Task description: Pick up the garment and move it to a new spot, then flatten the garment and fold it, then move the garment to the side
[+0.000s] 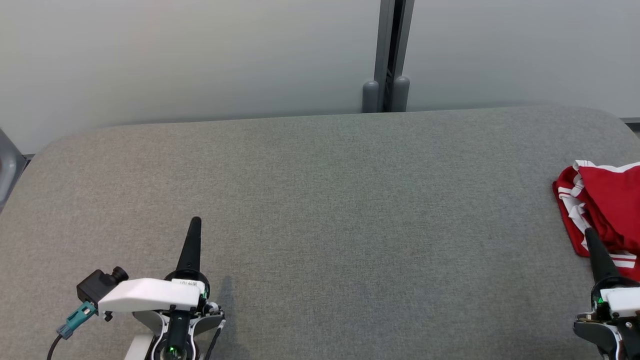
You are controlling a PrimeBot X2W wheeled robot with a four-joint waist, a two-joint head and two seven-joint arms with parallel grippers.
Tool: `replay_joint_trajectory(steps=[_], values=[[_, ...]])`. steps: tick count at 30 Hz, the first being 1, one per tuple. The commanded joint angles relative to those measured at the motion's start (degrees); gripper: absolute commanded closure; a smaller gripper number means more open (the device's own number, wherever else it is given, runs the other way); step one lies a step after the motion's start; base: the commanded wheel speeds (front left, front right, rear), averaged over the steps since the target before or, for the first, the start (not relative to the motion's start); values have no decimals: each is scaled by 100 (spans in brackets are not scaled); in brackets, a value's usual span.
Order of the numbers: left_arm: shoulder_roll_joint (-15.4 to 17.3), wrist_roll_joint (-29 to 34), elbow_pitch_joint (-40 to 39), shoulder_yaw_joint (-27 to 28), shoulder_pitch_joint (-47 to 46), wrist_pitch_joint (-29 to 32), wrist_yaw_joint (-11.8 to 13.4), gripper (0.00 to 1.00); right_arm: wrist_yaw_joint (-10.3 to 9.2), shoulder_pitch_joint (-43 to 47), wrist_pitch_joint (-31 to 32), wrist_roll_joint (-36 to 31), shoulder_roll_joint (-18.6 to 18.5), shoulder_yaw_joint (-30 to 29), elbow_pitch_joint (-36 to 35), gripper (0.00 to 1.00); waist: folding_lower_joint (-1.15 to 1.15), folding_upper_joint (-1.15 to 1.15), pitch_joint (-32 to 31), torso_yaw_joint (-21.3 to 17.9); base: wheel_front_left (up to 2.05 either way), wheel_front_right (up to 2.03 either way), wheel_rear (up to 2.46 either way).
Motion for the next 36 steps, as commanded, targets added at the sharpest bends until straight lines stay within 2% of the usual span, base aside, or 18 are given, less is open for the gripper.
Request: replay_joint_trajectory(steps=[1,36], values=[[29,-141,-7,-2,-166,40,-32,100,1,-83,65,183,-46,-76,-34,100,0,0,-2,-10,0,0,0],[38,-1447,220,-50,-515,258,-158,100,0,-89,668,1829,-54,-680,-2,100,0,0,-32,-185,0,0,0]])
